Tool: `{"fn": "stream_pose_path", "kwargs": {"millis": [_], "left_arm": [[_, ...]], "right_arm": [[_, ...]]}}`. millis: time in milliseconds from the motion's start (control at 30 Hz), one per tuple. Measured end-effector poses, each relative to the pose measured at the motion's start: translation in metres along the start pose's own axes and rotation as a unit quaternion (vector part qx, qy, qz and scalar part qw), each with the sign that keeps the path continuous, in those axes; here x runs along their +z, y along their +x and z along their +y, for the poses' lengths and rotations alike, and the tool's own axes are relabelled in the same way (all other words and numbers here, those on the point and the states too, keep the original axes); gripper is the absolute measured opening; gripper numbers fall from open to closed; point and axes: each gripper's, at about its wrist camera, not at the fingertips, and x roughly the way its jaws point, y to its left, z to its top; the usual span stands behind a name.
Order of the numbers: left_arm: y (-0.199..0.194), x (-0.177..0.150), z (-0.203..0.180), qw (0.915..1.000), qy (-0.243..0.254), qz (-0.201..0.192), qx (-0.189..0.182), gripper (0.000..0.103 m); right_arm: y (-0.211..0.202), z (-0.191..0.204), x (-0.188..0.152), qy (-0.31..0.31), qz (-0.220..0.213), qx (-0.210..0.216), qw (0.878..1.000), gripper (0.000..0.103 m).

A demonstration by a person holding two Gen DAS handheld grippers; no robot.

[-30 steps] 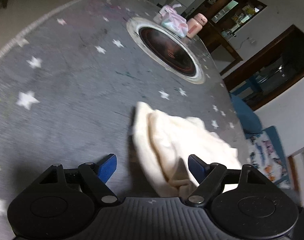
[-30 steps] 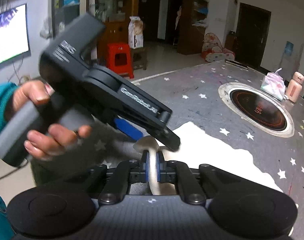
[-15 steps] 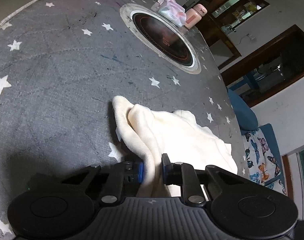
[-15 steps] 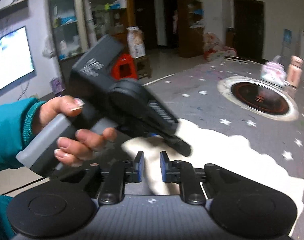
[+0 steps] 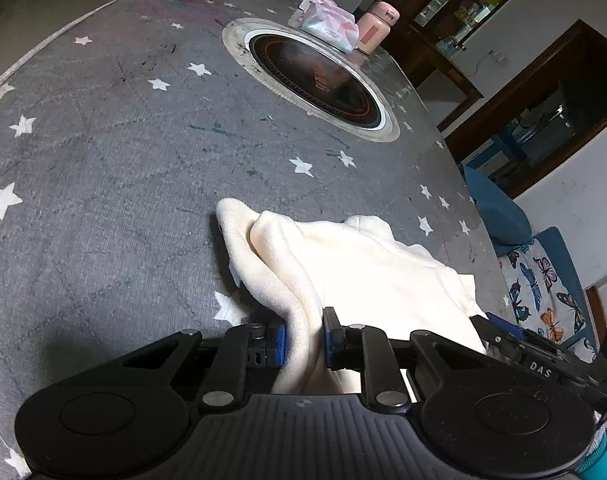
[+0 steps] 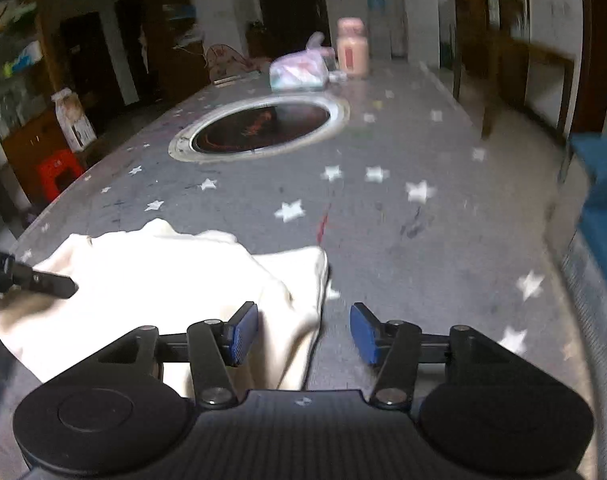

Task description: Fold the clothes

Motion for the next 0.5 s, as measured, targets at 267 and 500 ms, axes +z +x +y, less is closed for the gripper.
{"fn": "stream_pose_path", "kwargs": {"millis": [267,500], "left_arm": [[0.001,0.0,-0.007,0.9997,0.019,-0.004,0.015,0.019],[-0.002,0.002,-0.026,0.9977,0.057,-0.016,0.034,0.017]], "right_arm": [[0.009,0.009,-0.002,0.013,-0.009,0.04,0.999,0.029],[-0.025,0.017,0.001,0.023,-0.053,0.055,0.997,0.01]]}}
